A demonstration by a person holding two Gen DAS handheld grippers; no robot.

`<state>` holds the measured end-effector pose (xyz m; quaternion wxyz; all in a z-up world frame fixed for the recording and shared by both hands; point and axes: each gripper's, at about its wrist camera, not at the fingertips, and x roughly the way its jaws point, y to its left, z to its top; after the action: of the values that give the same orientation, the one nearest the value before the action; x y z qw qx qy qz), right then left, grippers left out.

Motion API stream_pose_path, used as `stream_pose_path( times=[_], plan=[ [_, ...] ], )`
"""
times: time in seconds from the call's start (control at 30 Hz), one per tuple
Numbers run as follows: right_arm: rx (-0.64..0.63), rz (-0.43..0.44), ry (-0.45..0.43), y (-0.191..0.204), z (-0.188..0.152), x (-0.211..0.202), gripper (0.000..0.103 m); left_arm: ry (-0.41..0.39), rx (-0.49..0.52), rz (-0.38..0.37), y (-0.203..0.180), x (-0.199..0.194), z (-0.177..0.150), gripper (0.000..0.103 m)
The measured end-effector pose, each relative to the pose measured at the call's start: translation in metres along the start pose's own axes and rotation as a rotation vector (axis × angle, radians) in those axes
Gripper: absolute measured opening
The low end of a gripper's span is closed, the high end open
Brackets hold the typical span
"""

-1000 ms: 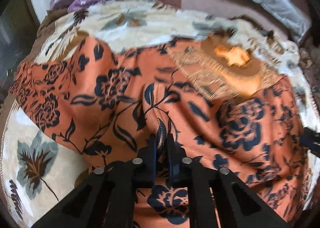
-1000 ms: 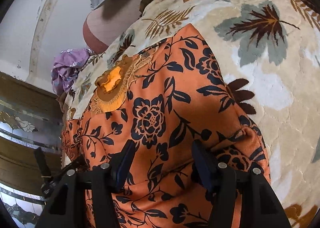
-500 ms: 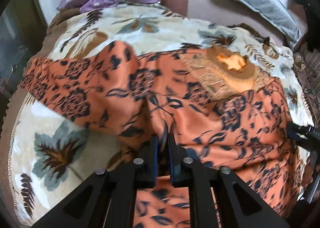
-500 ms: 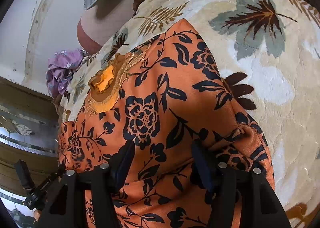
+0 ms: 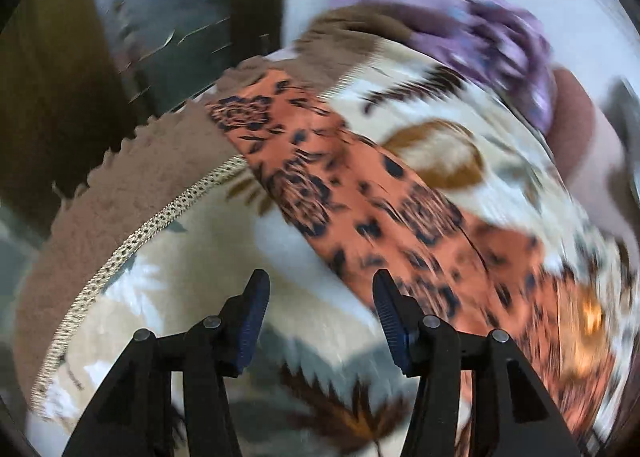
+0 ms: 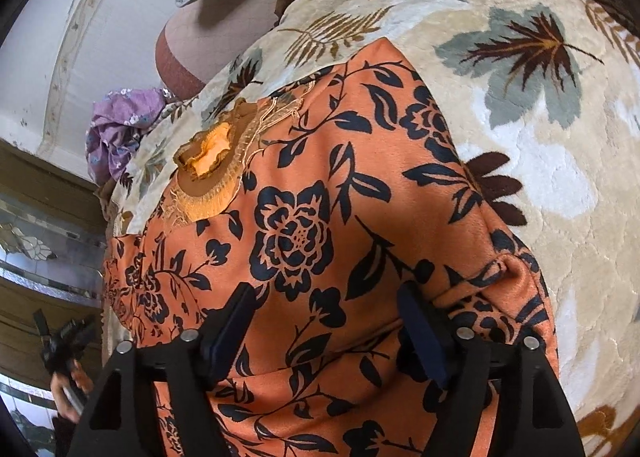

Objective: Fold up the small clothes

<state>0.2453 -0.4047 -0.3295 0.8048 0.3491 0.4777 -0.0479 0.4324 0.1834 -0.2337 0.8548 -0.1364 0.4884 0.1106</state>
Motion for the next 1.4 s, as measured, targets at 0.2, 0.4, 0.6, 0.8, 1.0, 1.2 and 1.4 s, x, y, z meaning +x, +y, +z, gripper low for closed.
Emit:
stream_pose_path(
  times=[0.2, 0.4, 0.6, 0.8, 1.0, 1.2, 1.4],
  plan=[
    [0.000, -0.014, -0.001, 0.005, 0.003, 0.005, 0.081, 0.031, -0.139, -0.019, 0.022, 0.047, 0.033, 0.052],
    [-0.053, -0.066, -0.019, 0.020, 0.001, 0.014, 0.090, 0.027, -0.283, -0.091, 0.049, 0.081, 0.046, 0.035],
    [-0.098, -0.132, -0.053, 0.029, -0.002, 0.018, 0.090, -0.053, -0.254, -0.089, 0.040, 0.094, 0.055, 0.016],
    [-0.060, -0.102, -0.095, 0.024, -0.002, 0.009, 0.088, -0.154, -0.175, -0.109, 0.018, 0.060, 0.057, 0.008],
    [0.025, -0.041, -0.089, 0.010, 0.002, -0.003, 0.088, -0.281, 0.142, -0.180, -0.074, -0.036, 0.039, 0.008],
    [0.137, 0.037, -0.051, -0.011, 0.003, -0.017, 0.089, -0.318, 0.514, -0.330, -0.192, -0.128, -0.038, 0.008],
    [0.235, 0.073, -0.078, -0.043, 0.005, -0.041, 0.089, -0.229, 0.911, -0.415, -0.308, -0.169, -0.165, 0.012]
  ],
)
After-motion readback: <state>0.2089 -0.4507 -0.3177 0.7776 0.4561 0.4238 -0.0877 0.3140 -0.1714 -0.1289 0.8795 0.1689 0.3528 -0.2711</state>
